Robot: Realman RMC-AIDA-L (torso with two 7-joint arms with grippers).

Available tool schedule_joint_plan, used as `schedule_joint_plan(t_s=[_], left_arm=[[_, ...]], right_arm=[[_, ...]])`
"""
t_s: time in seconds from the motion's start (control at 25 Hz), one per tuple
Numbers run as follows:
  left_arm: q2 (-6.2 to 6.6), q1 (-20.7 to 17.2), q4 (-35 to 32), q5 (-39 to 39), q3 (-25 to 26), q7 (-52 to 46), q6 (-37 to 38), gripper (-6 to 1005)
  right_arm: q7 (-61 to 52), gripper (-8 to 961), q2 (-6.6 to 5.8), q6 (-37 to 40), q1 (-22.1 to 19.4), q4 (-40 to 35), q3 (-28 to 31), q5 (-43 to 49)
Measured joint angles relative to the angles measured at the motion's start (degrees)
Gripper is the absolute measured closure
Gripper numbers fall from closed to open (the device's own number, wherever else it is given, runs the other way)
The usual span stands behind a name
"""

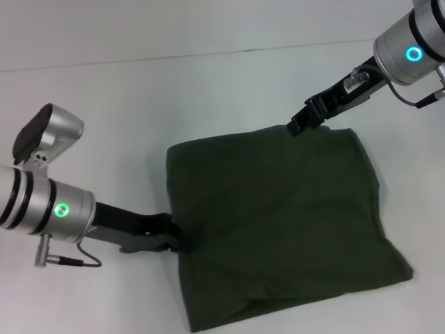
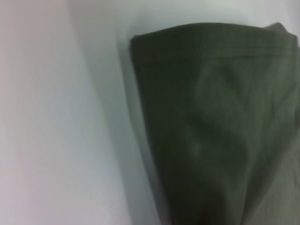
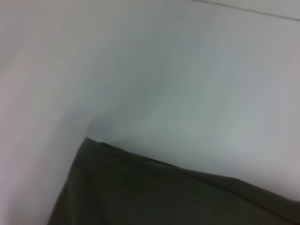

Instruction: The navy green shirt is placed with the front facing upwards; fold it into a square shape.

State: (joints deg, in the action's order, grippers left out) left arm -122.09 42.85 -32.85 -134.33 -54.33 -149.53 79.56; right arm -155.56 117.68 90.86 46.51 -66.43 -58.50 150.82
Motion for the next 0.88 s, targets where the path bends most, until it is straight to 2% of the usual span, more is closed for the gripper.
schedule_joint_plan(t_s=[0.24, 0.52, 0.88], left_arm=[[0.61, -2.25, -4.22, -1.67, 0.95, -1.74, 1.74, 911], [1.51, -4.66, -7.82, -3.89, 5.20, -2.41, 3.72, 910], [1.69, -6.62, -9.91, -7.62, 10.00, -2.54, 5.02, 911]], right_arm=[[-0.04, 516, 0.00, -0.03, -0.02, 0.00, -0.03, 0.00], [-0.04, 515, 0.00, -0.17, -0.10, 0.07, -0.01, 0.00], [-0.04, 514, -0.06, -0.20, -0.10, 0.16, 0.08, 0.05]])
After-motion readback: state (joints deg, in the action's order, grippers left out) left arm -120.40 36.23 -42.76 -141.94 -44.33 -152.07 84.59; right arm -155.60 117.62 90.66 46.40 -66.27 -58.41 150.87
